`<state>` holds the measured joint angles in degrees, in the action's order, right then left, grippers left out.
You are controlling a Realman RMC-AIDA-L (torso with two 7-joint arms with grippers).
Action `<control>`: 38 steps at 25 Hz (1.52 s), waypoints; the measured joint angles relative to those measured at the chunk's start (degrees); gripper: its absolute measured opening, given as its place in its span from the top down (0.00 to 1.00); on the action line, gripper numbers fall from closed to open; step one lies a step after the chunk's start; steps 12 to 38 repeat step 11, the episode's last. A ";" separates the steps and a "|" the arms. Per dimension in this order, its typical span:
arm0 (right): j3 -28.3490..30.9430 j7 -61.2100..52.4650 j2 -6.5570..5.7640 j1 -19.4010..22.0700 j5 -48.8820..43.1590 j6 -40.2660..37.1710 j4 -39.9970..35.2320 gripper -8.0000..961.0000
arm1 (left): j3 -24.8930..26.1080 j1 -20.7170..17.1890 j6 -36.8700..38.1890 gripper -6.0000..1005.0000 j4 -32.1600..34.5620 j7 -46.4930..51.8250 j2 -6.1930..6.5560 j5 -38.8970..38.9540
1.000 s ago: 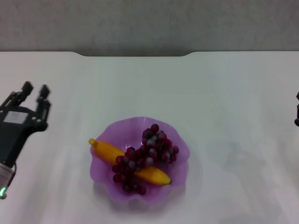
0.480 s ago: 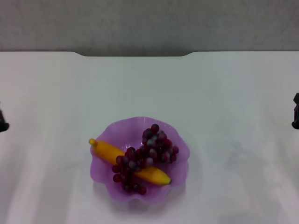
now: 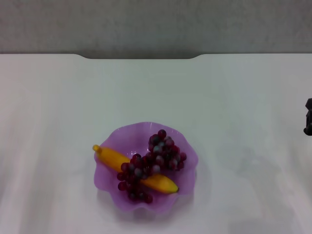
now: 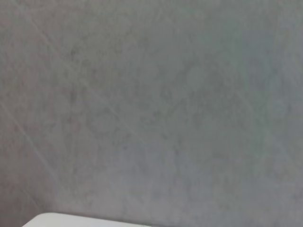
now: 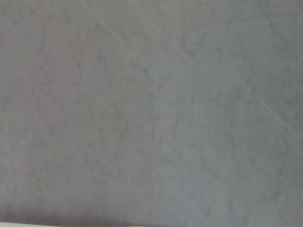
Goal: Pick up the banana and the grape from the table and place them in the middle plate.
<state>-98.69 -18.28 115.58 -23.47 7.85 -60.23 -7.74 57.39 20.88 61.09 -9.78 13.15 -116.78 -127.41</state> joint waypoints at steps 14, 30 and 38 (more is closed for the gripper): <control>0.71 0.07 0.00 -0.21 2.58 3.31 -0.21 0.99 | 0.00 1.16 -4.23 0.97 0.58 0.08 -0.07 0.10; 0.71 0.07 0.00 -0.21 2.58 3.31 -0.21 0.99 | 0.00 1.16 -4.23 0.97 0.58 0.08 -0.07 0.10; 0.71 0.07 0.00 -0.21 2.58 3.31 -0.21 0.99 | 0.00 1.16 -4.23 0.97 0.58 0.08 -0.07 0.10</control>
